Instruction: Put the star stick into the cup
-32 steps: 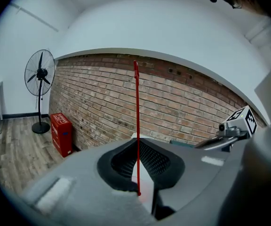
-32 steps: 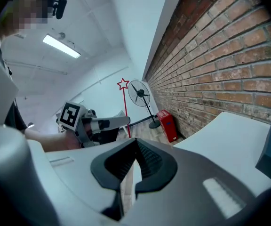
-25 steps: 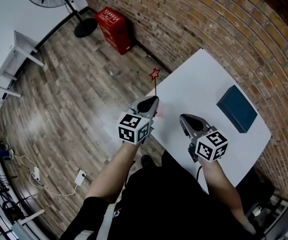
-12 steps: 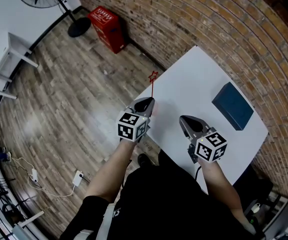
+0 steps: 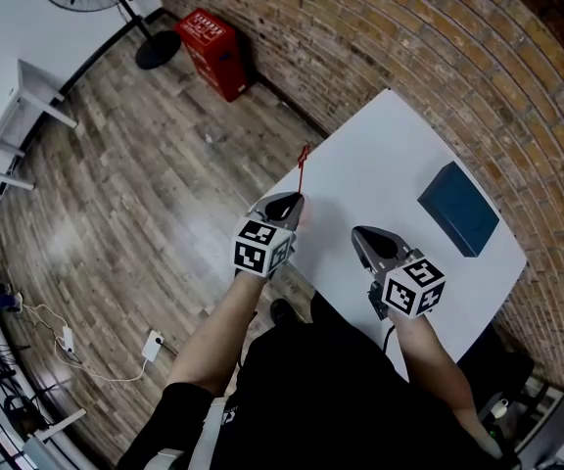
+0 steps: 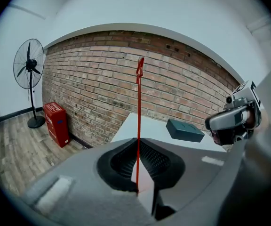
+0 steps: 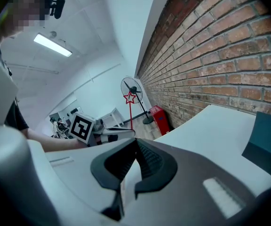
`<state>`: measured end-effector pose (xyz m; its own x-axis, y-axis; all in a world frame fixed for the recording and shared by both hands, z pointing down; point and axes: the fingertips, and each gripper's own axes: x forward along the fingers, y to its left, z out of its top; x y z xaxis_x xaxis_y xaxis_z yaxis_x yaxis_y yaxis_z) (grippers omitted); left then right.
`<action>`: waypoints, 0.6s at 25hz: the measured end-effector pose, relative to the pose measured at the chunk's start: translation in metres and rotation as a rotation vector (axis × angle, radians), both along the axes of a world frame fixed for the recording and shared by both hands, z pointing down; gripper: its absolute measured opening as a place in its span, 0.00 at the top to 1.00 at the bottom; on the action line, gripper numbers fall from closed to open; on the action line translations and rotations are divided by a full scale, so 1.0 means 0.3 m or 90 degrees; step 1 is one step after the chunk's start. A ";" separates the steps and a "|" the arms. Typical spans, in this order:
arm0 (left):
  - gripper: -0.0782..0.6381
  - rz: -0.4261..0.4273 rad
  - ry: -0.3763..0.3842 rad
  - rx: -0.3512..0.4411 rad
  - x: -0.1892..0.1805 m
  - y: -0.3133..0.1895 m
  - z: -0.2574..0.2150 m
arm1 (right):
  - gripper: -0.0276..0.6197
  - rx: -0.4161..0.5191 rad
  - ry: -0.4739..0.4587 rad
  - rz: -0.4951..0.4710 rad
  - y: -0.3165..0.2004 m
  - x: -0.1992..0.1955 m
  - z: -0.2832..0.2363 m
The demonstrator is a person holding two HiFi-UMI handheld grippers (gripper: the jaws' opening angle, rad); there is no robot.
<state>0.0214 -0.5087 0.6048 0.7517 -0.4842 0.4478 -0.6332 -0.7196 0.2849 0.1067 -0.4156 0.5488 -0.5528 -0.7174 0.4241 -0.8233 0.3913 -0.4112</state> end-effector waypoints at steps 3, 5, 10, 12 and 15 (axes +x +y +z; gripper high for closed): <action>0.86 0.002 -0.012 -0.003 -0.003 0.009 0.018 | 0.96 -0.002 -0.005 0.002 0.003 0.003 0.002; 0.85 0.001 -0.015 -0.008 -0.006 0.014 0.029 | 0.96 -0.003 -0.009 0.002 0.005 0.004 0.002; 0.85 -0.004 -0.016 -0.015 -0.016 0.017 0.038 | 0.96 -0.006 -0.013 0.002 0.006 0.003 0.004; 0.85 -0.006 -0.015 -0.014 -0.021 0.018 0.036 | 0.96 -0.006 -0.014 0.001 0.008 0.001 0.004; 0.85 -0.011 -0.014 -0.013 -0.031 0.019 0.032 | 0.96 -0.005 -0.016 -0.001 0.007 -0.003 0.002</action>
<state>0.0121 -0.5031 0.6144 0.7332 -0.4882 0.4734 -0.6521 -0.7023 0.2856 0.1057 -0.4134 0.5495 -0.5647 -0.7129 0.4158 -0.8120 0.3898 -0.4344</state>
